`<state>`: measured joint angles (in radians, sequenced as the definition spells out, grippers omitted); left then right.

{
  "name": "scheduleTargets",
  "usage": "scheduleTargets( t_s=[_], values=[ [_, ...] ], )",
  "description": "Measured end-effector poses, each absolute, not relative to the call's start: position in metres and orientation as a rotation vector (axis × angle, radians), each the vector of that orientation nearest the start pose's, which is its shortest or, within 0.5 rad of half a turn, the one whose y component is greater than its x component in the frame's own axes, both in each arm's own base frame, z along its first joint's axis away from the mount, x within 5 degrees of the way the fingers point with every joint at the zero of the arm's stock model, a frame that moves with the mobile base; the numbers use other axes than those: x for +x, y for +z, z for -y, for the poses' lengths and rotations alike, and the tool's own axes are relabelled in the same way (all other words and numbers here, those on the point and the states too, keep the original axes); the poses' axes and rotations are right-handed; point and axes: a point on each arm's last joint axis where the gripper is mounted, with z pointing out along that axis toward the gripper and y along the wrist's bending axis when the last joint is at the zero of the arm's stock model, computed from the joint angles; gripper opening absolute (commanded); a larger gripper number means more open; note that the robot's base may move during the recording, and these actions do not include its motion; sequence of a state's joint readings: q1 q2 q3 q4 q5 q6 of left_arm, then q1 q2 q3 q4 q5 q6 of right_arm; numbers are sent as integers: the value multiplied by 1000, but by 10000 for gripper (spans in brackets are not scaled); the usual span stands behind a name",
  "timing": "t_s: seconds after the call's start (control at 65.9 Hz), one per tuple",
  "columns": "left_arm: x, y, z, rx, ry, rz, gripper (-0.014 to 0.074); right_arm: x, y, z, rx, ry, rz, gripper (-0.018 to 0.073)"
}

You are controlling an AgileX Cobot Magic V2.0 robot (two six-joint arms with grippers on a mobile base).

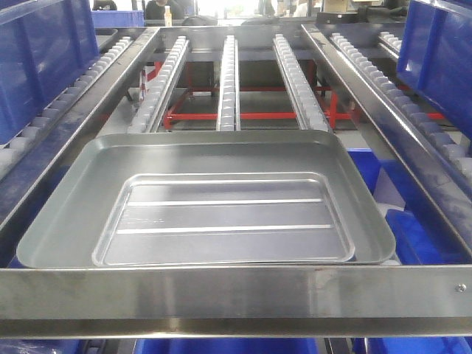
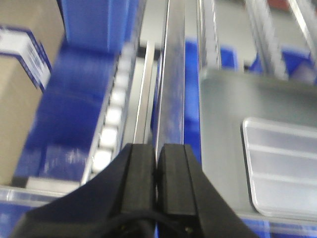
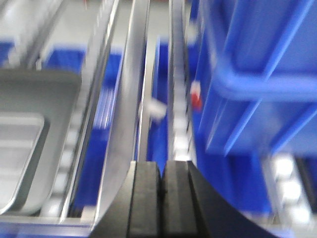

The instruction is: Grab silver tray and place in blue box

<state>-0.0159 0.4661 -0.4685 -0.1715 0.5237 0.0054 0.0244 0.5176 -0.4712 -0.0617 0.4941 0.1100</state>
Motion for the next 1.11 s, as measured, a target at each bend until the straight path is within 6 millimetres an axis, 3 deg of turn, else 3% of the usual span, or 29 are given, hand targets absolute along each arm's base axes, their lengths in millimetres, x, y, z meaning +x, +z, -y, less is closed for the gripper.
scheduleTargets(
  t_s=[0.137, 0.258, 0.516, 0.622, 0.865, 1.107],
  values=[
    [123, 293, 11, -87, -203, -2137, -9, 143, 287, -3, 98, 69, -2297, 54],
    [136, 285, 11, -96, -204, -2211, -9, 169, 277, -7, 134, 111, -2426, 54],
    [155, 274, 15, -170, -285, -2276, -9, 201, 252, -21, 348, 368, -2538, 54],
    [165, 268, 20, -220, -360, -2306, -6, 212, 243, -33, 313, 399, -2622, 57],
    [184, 254, 61, -68, -466, -2413, -6, 223, 237, -90, 143, 418, -2641, 59],
    [213, 236, 100, -34, -354, -2530, -6, 248, 232, -121, 105, 156, -2661, 59]
  ],
)
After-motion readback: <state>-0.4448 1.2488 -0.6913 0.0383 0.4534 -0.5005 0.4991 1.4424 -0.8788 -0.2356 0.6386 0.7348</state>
